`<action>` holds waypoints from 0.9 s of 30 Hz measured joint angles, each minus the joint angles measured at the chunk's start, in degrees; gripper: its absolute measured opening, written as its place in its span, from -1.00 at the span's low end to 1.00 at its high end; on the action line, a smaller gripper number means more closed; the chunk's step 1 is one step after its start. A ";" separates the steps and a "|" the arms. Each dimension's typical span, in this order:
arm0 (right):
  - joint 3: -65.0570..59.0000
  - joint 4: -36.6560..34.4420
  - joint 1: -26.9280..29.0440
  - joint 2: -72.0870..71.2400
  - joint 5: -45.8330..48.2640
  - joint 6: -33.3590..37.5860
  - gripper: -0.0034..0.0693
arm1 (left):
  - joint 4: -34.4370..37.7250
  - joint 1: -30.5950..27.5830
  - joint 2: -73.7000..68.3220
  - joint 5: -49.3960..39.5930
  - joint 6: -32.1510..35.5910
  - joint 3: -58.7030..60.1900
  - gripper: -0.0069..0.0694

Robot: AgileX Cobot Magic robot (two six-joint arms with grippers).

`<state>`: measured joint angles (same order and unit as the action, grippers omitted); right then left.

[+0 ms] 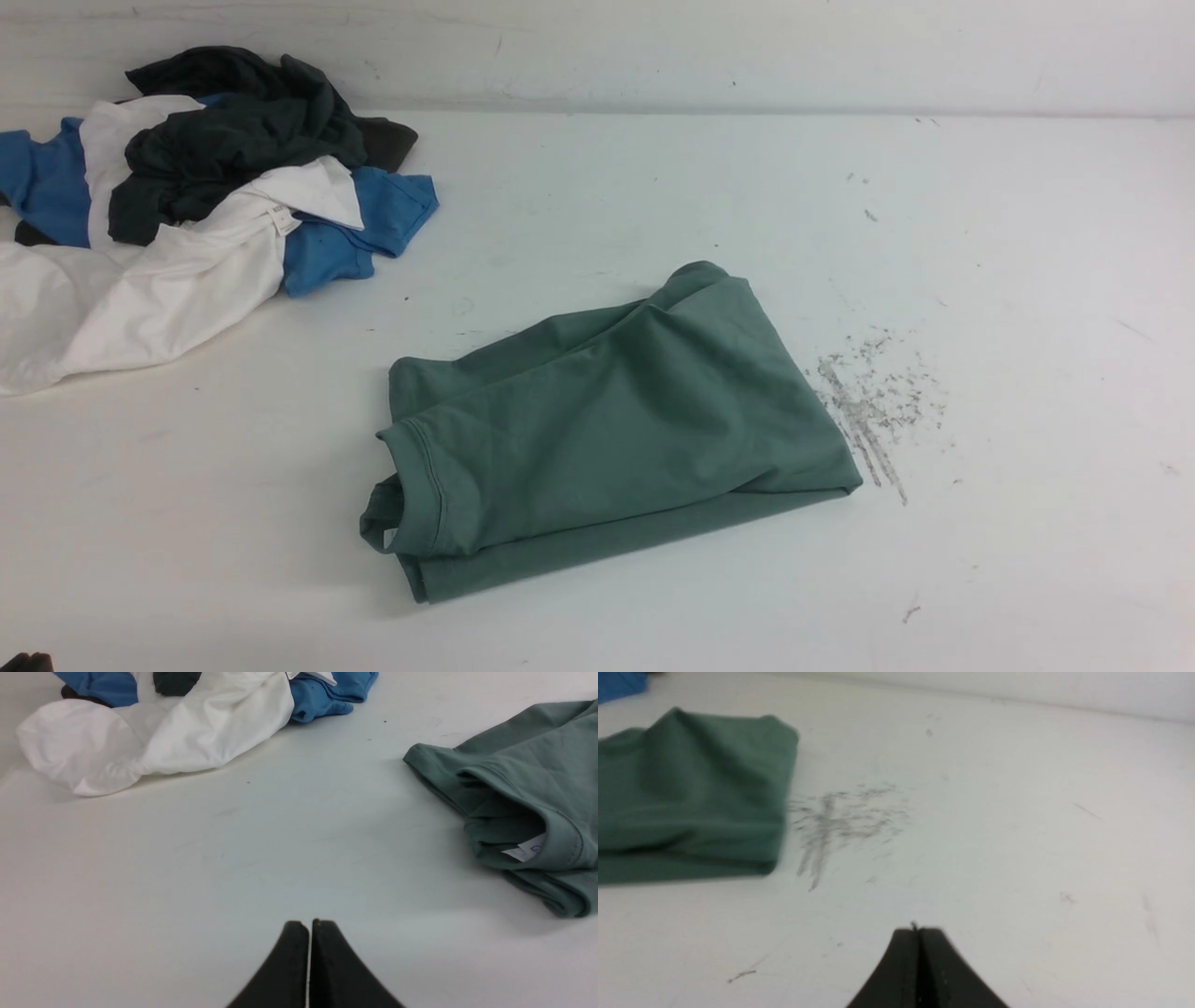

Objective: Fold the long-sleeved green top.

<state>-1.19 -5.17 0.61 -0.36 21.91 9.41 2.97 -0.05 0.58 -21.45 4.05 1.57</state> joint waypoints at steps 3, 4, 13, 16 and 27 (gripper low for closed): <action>0.00 -0.05 3.33 -0.25 0.03 -0.08 -0.94 | 0.02 0.05 0.00 0.00 0.00 0.00 -0.83; 0.00 -0.11 4.14 -0.25 0.03 -0.08 -0.94 | 0.02 0.00 0.00 0.00 0.00 0.00 -0.83; 0.00 -0.16 5.01 -0.25 0.03 -0.27 -0.94 | 0.02 0.00 0.00 0.00 0.00 0.00 -0.83; 0.00 -0.16 5.01 -0.25 0.03 -0.27 -0.94 | 0.02 0.00 0.00 0.00 0.00 0.00 -0.83; 0.00 -0.16 5.01 -0.25 0.03 -0.27 -0.94 | 0.02 0.00 0.00 0.00 0.00 0.00 -0.83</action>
<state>-1.19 -5.33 5.63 -0.61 21.94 9.14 2.99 -0.05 0.58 -21.45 4.05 1.57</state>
